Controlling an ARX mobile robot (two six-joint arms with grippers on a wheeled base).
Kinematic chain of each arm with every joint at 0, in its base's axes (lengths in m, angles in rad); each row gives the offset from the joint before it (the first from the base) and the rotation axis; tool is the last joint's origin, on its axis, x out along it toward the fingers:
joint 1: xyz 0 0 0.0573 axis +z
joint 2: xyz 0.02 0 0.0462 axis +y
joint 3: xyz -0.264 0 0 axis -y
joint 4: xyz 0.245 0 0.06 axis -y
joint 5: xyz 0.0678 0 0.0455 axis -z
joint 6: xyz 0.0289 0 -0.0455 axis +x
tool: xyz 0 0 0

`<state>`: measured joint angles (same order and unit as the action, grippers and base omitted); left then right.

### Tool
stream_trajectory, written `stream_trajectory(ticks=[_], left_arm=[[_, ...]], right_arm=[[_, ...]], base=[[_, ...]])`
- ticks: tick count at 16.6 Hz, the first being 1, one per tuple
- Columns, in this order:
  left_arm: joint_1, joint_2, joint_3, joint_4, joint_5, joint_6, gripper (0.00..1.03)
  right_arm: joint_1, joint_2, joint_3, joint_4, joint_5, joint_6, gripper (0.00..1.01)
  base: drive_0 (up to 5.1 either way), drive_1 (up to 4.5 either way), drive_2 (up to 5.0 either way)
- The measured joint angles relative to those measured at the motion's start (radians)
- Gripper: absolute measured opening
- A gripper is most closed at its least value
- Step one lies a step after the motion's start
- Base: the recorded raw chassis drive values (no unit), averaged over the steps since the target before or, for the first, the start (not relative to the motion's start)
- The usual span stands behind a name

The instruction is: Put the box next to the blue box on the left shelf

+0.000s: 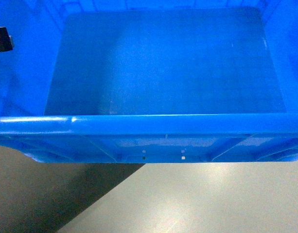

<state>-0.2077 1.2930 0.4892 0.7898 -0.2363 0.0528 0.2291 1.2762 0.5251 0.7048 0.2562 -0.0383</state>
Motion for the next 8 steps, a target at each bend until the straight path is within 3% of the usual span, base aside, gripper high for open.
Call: stream_trajectory(ticks=[8], left_arm=[[0.0,0.0,0.0,0.0,0.0,0.0,0.2]], right_arm=[[0.0,0.0,0.0,0.0,0.0,0.0,0.22]], base=[[-1.6,-1.56,-1.6]])
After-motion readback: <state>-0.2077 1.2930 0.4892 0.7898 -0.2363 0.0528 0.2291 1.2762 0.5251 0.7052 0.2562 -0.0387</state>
